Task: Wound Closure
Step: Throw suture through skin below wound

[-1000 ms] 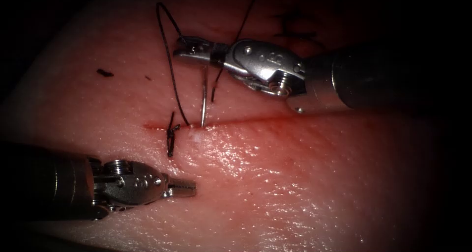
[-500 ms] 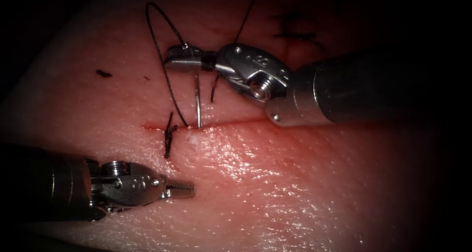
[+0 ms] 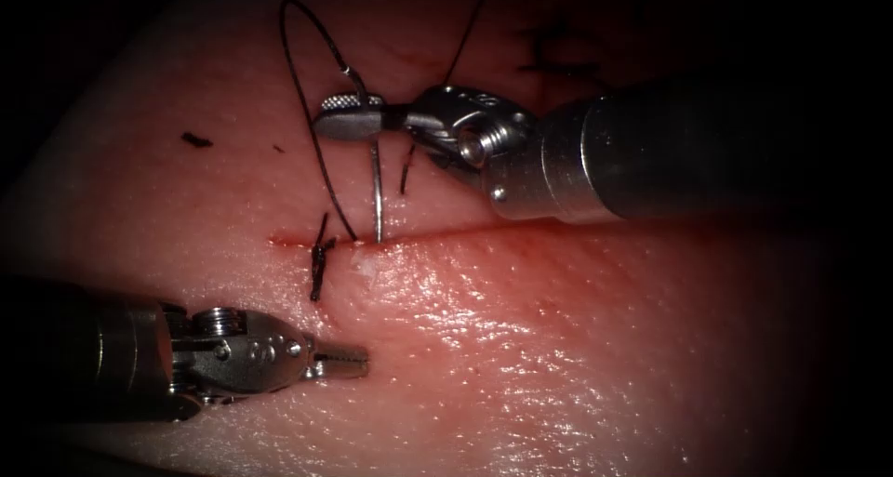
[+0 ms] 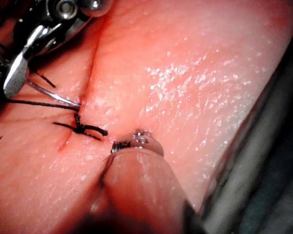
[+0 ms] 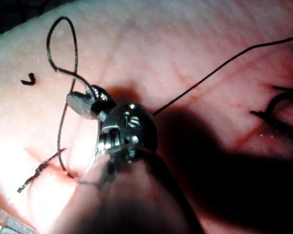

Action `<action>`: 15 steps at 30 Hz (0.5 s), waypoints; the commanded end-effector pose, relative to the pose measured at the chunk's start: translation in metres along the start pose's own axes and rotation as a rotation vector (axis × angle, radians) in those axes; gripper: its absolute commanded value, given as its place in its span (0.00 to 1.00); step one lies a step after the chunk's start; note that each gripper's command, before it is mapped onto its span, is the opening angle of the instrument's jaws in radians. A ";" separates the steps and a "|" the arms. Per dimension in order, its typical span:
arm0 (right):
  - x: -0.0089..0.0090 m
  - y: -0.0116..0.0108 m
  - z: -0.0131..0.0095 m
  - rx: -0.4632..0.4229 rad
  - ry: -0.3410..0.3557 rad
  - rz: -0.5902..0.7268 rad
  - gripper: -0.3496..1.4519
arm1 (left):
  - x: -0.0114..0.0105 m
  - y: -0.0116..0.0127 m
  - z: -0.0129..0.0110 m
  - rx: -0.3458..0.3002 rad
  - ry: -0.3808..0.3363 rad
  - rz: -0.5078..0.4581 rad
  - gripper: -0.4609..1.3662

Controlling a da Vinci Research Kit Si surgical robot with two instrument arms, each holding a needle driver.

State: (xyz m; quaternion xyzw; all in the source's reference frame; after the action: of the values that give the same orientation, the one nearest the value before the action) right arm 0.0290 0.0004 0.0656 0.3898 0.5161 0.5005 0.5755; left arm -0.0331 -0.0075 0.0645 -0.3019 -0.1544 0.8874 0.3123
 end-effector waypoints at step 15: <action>-0.0008 -0.0007 0.0004 0.037 -0.002 0.314 0.00 | -0.0001 0.0000 0.0000 -0.004 0.000 0.001 0.06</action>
State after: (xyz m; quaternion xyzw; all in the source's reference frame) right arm 0.0297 -0.0008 0.0650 0.4815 0.4560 0.5752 0.4789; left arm -0.0330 -0.0075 0.0646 -0.3019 -0.1543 0.8875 0.3120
